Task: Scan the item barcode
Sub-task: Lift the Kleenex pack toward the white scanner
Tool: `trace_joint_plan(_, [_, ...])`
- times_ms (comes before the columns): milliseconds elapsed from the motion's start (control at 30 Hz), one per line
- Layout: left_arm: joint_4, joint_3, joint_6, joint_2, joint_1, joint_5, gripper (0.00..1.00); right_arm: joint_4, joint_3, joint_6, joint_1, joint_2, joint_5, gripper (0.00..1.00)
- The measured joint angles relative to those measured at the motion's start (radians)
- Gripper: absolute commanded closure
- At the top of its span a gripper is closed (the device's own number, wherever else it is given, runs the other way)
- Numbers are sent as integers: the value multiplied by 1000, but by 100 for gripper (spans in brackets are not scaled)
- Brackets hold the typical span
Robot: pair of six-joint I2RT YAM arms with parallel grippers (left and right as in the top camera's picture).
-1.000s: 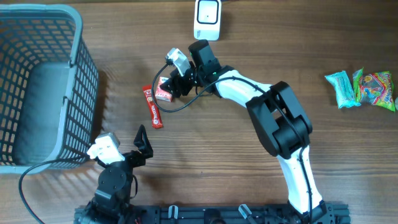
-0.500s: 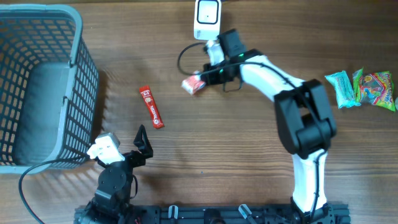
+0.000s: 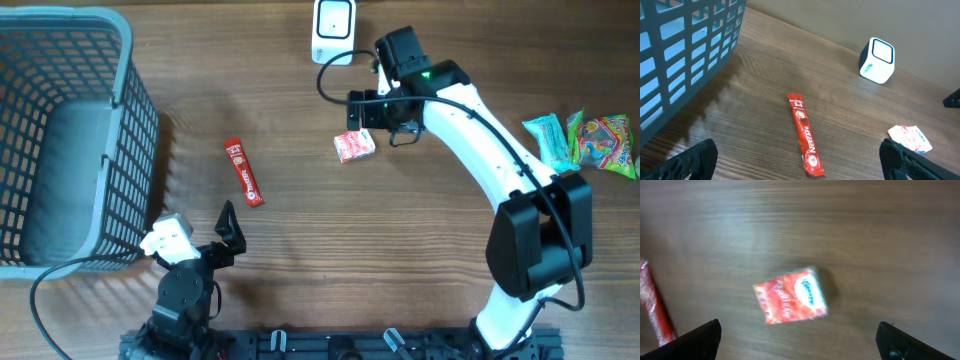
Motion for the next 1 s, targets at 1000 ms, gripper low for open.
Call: trace_joint_plan(1000, [0,0,0,0,0,0,0,141,-17,-284,-18,224,-148,12])
